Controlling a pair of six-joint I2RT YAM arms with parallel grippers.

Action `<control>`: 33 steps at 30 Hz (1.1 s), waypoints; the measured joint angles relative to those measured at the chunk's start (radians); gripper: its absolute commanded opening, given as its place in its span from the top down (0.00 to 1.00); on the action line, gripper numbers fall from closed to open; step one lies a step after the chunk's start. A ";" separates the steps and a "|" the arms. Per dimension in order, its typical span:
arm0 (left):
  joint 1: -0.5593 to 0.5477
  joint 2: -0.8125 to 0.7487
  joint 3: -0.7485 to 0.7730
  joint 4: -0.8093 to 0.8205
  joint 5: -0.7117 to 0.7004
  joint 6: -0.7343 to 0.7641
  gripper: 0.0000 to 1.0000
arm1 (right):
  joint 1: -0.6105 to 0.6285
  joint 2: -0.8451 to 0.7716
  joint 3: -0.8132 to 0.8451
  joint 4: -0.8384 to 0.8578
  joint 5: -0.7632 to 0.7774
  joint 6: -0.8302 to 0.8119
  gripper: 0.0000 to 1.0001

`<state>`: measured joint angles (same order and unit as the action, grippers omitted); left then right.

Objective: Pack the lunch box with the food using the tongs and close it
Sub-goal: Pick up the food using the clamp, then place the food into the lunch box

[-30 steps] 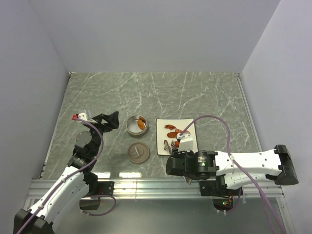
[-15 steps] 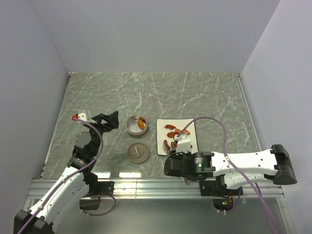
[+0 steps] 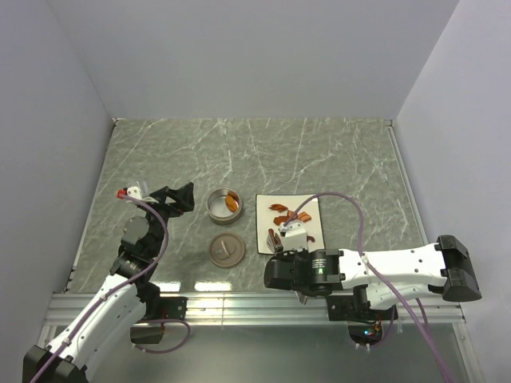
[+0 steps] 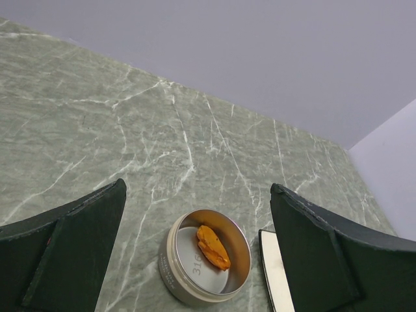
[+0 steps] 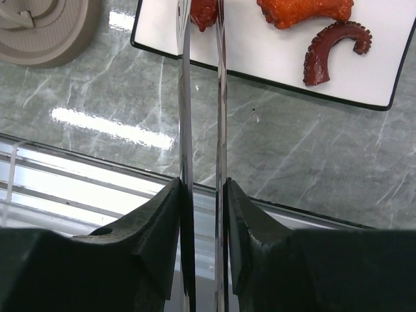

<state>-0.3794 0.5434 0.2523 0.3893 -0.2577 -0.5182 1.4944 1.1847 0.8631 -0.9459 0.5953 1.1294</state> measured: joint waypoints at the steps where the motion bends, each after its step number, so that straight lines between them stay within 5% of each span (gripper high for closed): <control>1: 0.000 -0.002 0.000 -0.002 0.000 0.000 0.00 | 0.000 0.003 0.000 0.000 0.000 -0.001 0.67; 20: 0.000 -0.011 0.000 -0.013 0.000 0.000 0.00 | -0.092 0.101 0.224 0.002 0.080 -0.193 0.70; 33: 0.000 -0.010 0.000 -0.013 0.000 0.000 0.01 | -0.222 0.267 0.353 0.235 -0.012 -0.522 0.71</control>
<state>-0.3794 0.5339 0.2523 0.3759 -0.2577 -0.5186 1.2728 1.4513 1.2160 -0.7109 0.5831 0.6071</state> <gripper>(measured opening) 0.995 0.364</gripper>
